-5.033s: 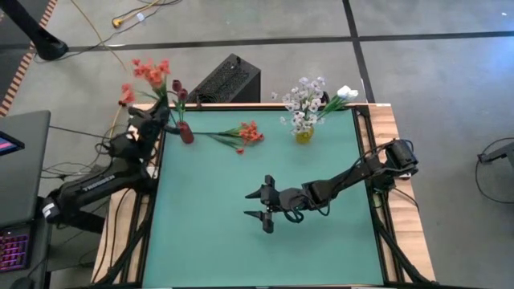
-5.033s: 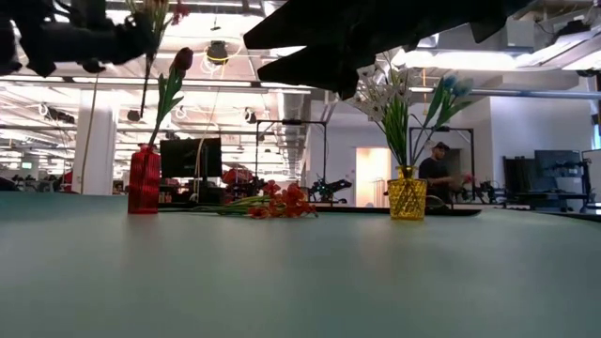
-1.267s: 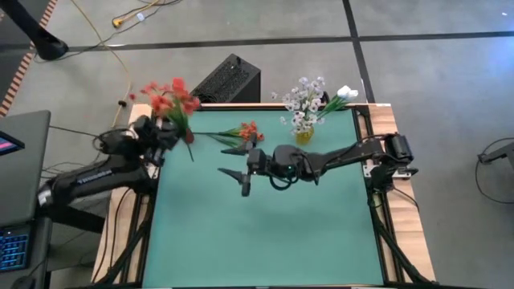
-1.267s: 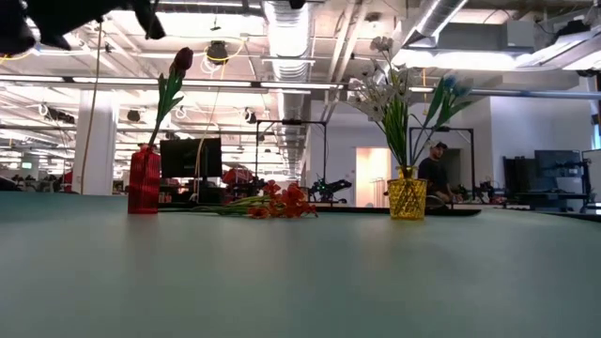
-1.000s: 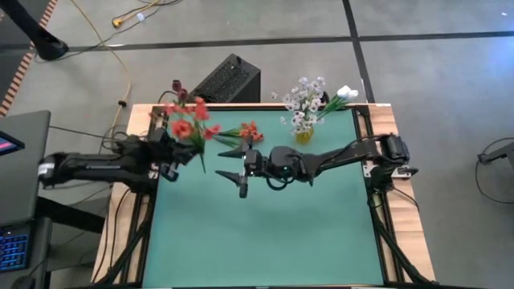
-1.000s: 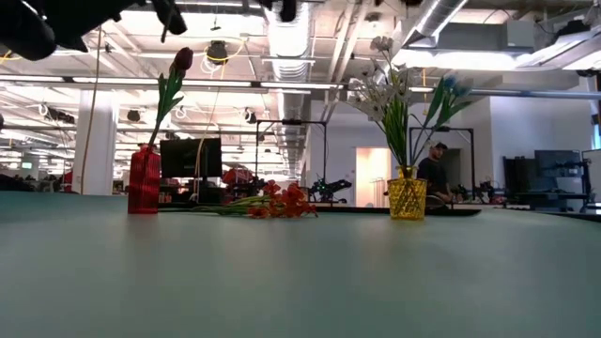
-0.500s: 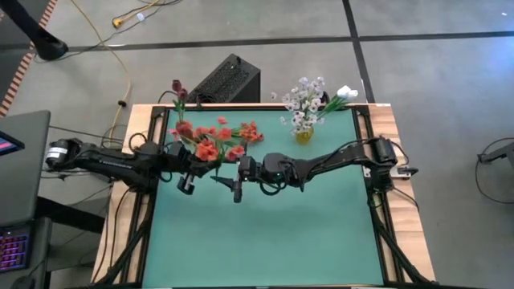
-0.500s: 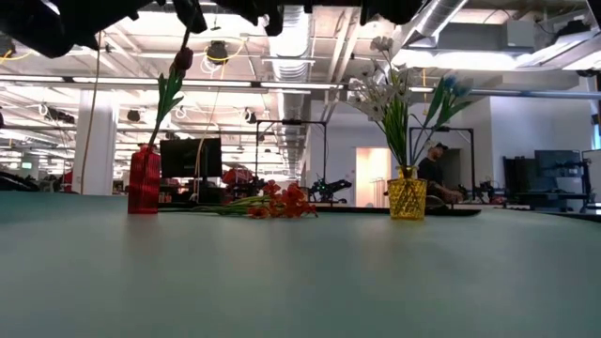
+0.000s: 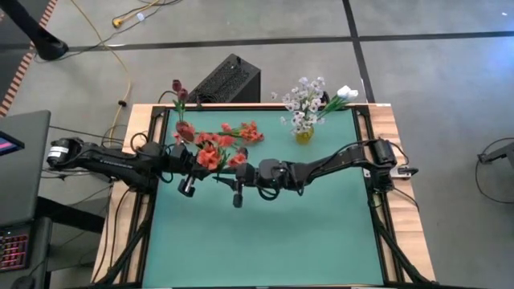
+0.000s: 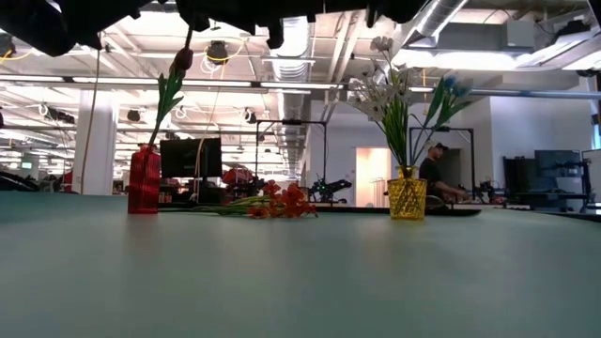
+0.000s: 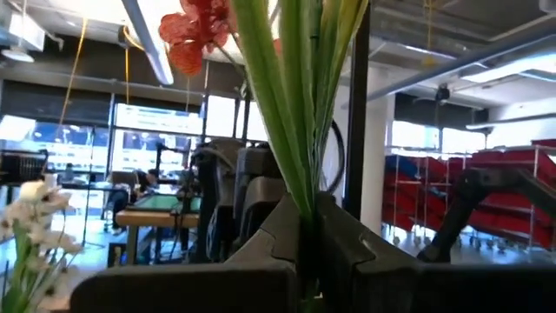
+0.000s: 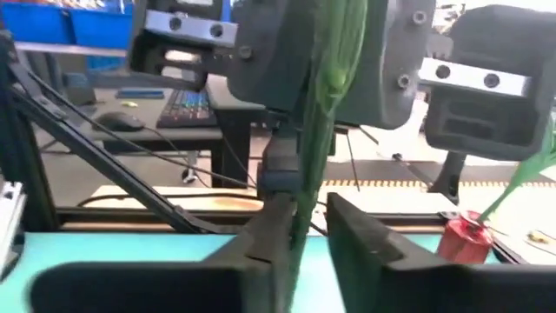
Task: Sort flowers into vase by color
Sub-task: Put the bottom red flowers into the red vase
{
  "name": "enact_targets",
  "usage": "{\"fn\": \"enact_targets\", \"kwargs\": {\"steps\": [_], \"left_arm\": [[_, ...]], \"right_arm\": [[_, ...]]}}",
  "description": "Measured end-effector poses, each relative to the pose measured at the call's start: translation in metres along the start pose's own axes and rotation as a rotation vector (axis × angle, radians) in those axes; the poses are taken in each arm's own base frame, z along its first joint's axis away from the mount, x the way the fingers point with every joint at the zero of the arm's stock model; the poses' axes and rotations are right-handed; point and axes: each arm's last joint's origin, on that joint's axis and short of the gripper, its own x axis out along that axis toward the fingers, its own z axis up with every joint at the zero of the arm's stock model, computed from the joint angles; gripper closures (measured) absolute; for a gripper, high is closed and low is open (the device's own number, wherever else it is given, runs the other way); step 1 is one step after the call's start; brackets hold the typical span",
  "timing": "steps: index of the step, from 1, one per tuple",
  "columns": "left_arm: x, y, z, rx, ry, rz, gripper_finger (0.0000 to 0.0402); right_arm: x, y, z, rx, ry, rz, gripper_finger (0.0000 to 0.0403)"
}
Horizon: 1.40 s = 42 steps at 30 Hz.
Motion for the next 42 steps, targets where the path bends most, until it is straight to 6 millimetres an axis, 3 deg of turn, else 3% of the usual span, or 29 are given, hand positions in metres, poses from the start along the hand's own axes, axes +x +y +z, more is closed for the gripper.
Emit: {"fn": "enact_targets", "kwargs": {"steps": [4,13,28,42], "left_arm": [[0.0,0.0,-0.003,-0.005,0.03,-0.005,0.0401],[0.0,0.0,-0.006,0.005,0.063,-0.021,0.0396],[-0.013,0.006,-0.009,-0.012,0.258,-0.035,0.0193],[-0.034,0.007,0.005,0.033,0.347,-0.041,0.0176]], "right_arm": [[-0.001,0.005,-0.002,-0.021,0.02,0.002,0.0362],[-0.003,0.012,-0.004,-0.037,0.051,-0.028,0.0365],[-0.006,0.019,-0.009,0.003,0.102,-0.025,0.0363],[-0.005,0.014,-0.009,0.033,0.103,-0.035,0.036]]}}
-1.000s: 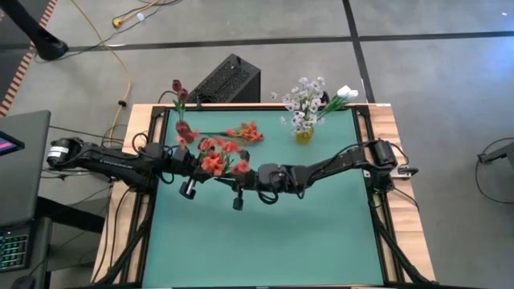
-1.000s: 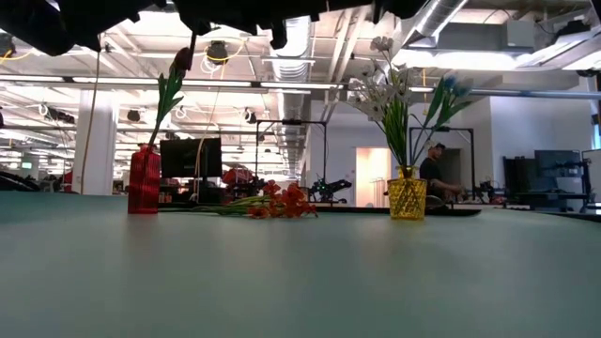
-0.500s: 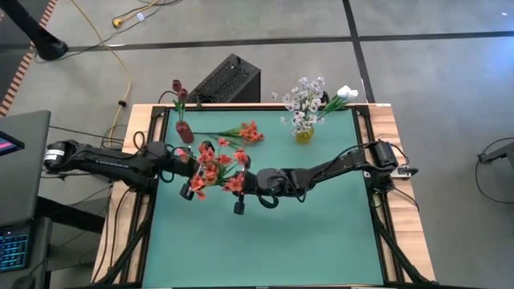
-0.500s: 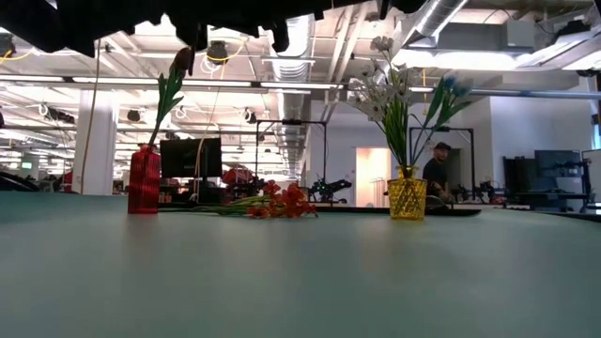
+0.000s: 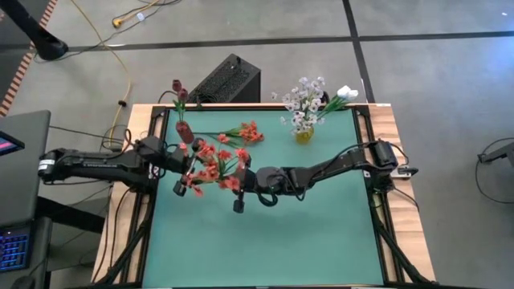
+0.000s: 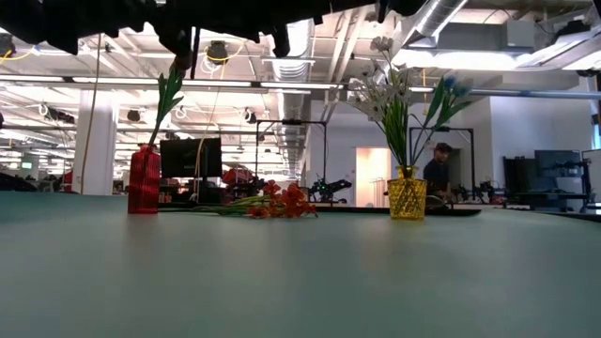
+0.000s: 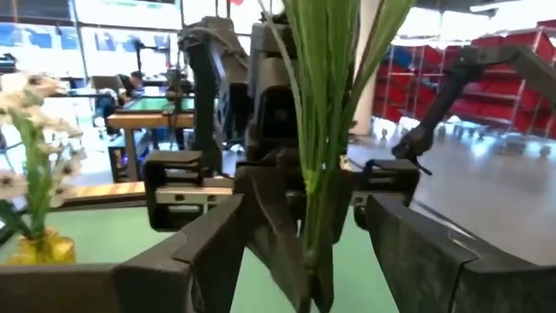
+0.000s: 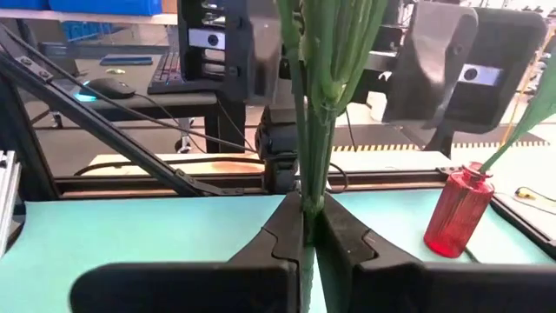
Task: Sort flowers into vase by color
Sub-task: Put the bottom red flowers into the red vase
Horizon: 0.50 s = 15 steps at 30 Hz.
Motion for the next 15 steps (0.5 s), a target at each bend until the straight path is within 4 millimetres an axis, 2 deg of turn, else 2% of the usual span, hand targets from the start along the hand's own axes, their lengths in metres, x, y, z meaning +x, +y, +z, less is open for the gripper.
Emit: {"fn": "enact_targets", "kwargs": {"steps": [8,15], "left_arm": [[0.014,0.001,-0.01,-0.014,0.018,0.014,0.0176],[0.022,0.005,-0.017,-0.024,0.041,0.023,0.0175]], "right_arm": [[0.003,-0.012,0.0,0.045,0.002,-0.026,0.0359],[0.003,-0.011,-0.004,0.051,0.036,-0.026,0.0359]]}}
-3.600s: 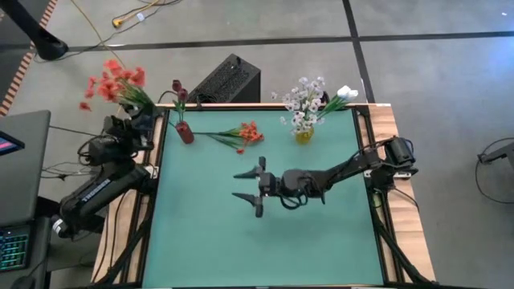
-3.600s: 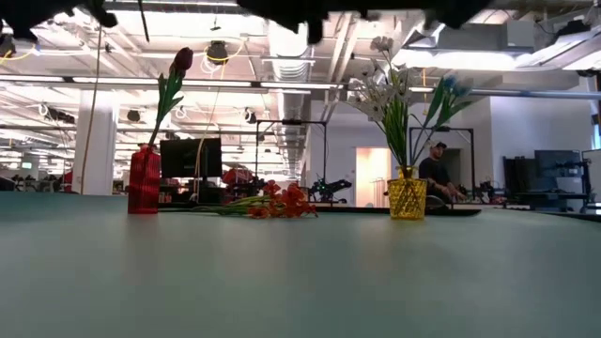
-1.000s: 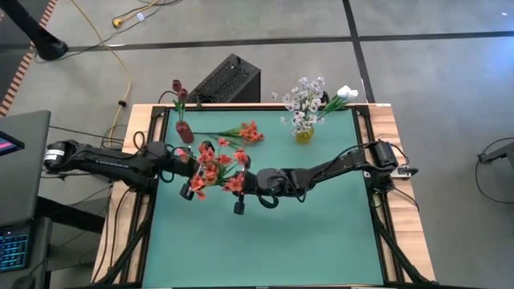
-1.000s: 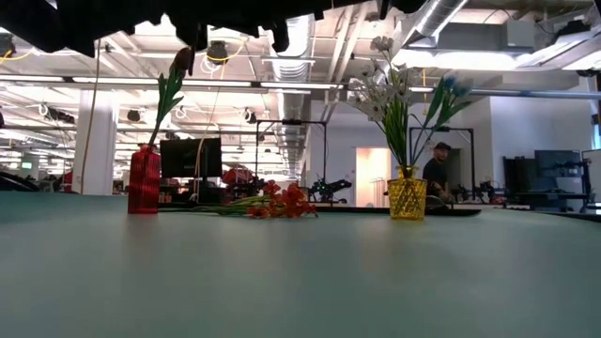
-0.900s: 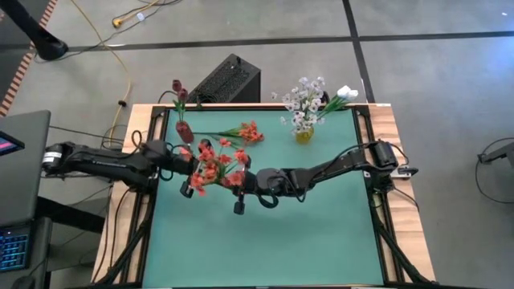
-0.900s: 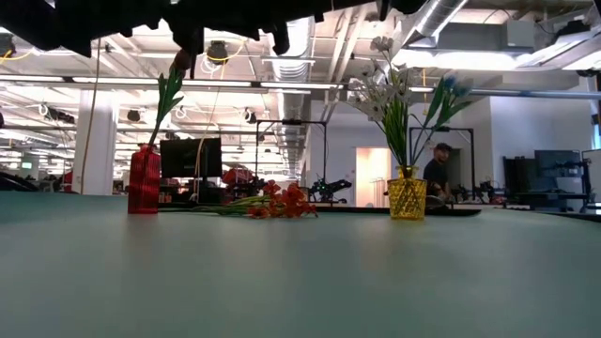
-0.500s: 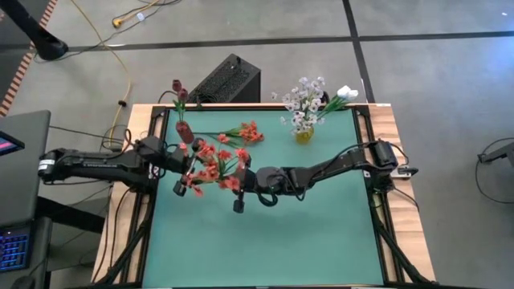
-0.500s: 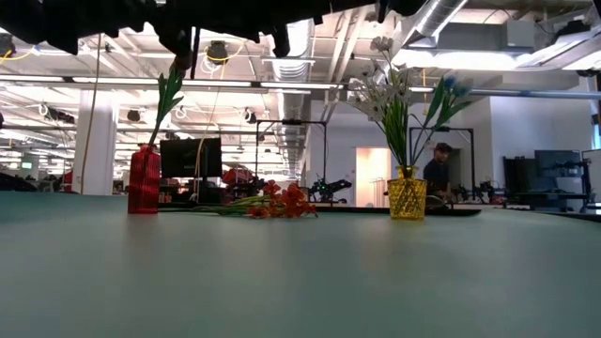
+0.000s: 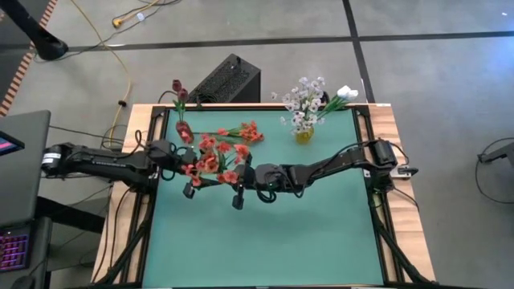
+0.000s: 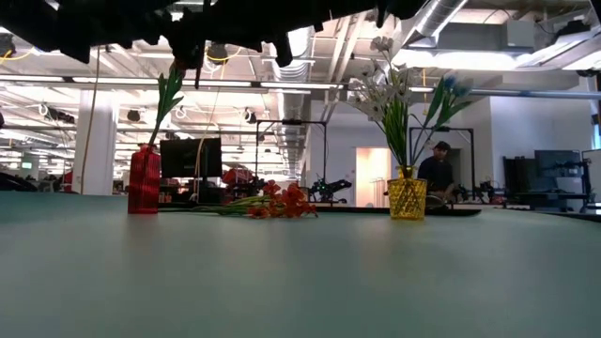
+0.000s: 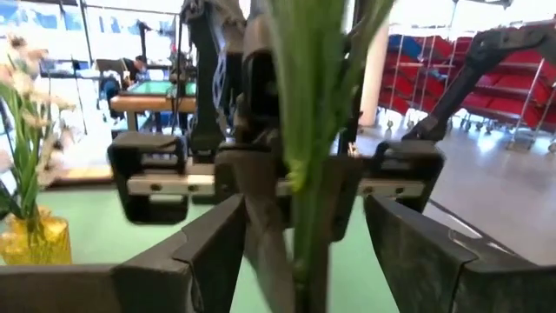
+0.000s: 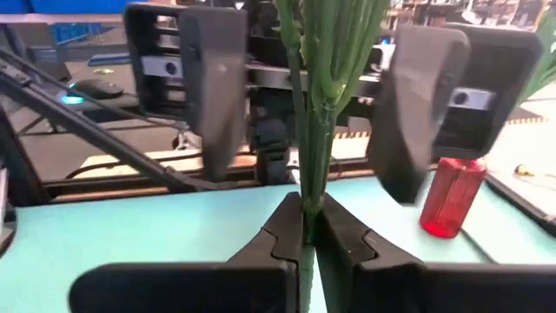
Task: Sort flowers into vase by color
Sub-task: Put the bottom red flowers into the red vase
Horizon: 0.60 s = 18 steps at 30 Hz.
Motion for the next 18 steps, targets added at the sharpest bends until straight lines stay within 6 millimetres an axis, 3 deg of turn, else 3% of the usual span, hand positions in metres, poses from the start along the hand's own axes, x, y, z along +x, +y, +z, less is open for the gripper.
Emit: {"fn": "enact_targets", "kwargs": {"steps": [7,18], "left_arm": [[0.0022,0.001,-0.0032,-0.007,0.016,0.001,0.0204],[0.0021,0.002,-0.0035,0.023,0.019,0.028,0.0358]], "right_arm": [[0.0,-0.0006,-0.0032,0.005,0.033,-0.003,0.0359],[-0.0004,-0.0001,-0.0072,-0.005,0.072,-0.004,0.0358]]}}
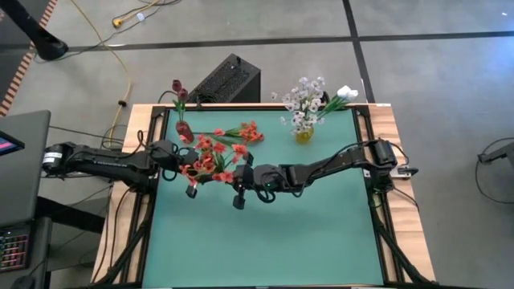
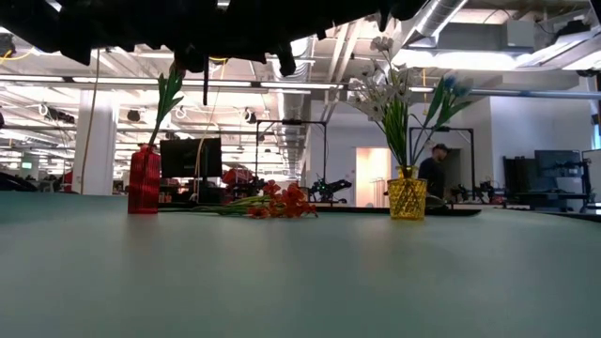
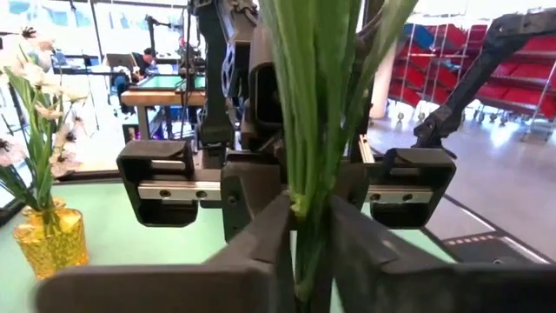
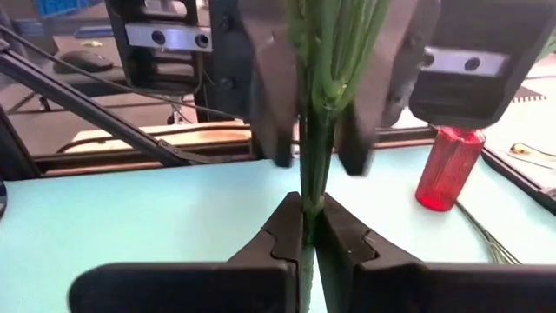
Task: Sort flowers into vase by color
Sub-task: Put the bottom red flowers into the red vase
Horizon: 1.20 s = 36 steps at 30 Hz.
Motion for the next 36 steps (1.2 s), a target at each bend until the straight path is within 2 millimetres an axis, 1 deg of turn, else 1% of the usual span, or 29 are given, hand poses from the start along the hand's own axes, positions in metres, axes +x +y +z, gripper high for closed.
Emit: {"fn": "enact_targets", "kwargs": {"steps": [2,3,6,9,12,14,17,20,22,25,27,29,32,34,36], "left_arm": [[0.0,0.0,0.0,0.014,0.001,0.001,0.0388],[0.0,0.0,0.0,0.015,0.001,0.001,0.0393],[0.0,0.0,0.0,0.014,0.002,0.011,0.0394],[0.0,0.001,0.0,0.01,0.004,0.018,0.0398],[0.0,0.001,-0.001,0.009,0.005,0.019,0.0398],[0.0,0.001,0.0,0.011,0.004,0.02,0.0399],[-0.001,0.0,0.002,0.02,-0.008,0.028,0.0399],[-0.004,0.002,0.003,0.039,-0.006,0.104,0.0399],[-0.008,0.003,0.005,0.052,-0.003,0.205,0.0399],[-0.016,0.006,0.007,0.053,0.01,0.383,0.0399],[-0.022,0.007,0.01,0.062,0.004,0.482,0.04],[-0.028,0.006,0.015,0.083,-0.02,0.537,0.0401],[-0.04,0.004,0.022,0.088,-0.084,0.617,0.0401],[-0.049,0.003,0.021,0.092,-0.127,0.69,0.0401],[-0.059,0.002,0.014,0.085,-0.173,0.768,0.0401]], "right_arm": [[0.0,0.0,0.0,0.0,0.003,-0.001,0.0356],[0.0,0.0,0.0,0.0,0.005,-0.001,0.0353],[0.0,0.0,0.0,0.0,0.005,0.0,0.0343],[0.0,0.0,0.001,0.012,-0.006,0.0,0.0322],[-0.003,0.0,0.005,0.003,-0.007,0.001,0.0285],[-0.005,0.0,0.008,0.004,-0.014,0.004,0.0252],[-0.011,0.001,0.011,-0.04,0.026,0.005,0.0199],[-0.021,0.0,0.013,-0.07,0.106,0.006,0.0156],[-0.027,0.0,0.012,-0.055,0.172,0.0,0.014],[-0.032,0.004,0.002,-0.04,0.277,-0.006,0.0133],[-0.035,0.008,-0.005,-0.05,0.31,-0.023,0.0133],[-0.037,0.012,-0.011,-0.066,0.311,-0.062,0.0133],[-0.042,0.018,-0.029,-0.105,0.312,-0.168,0.0133],[-0.047,0.021,-0.04,-0.124,0.302,-0.224,0.0133],[-0.05,0.025,-0.047,-0.121,0.274,-0.233,0.0133]]}}
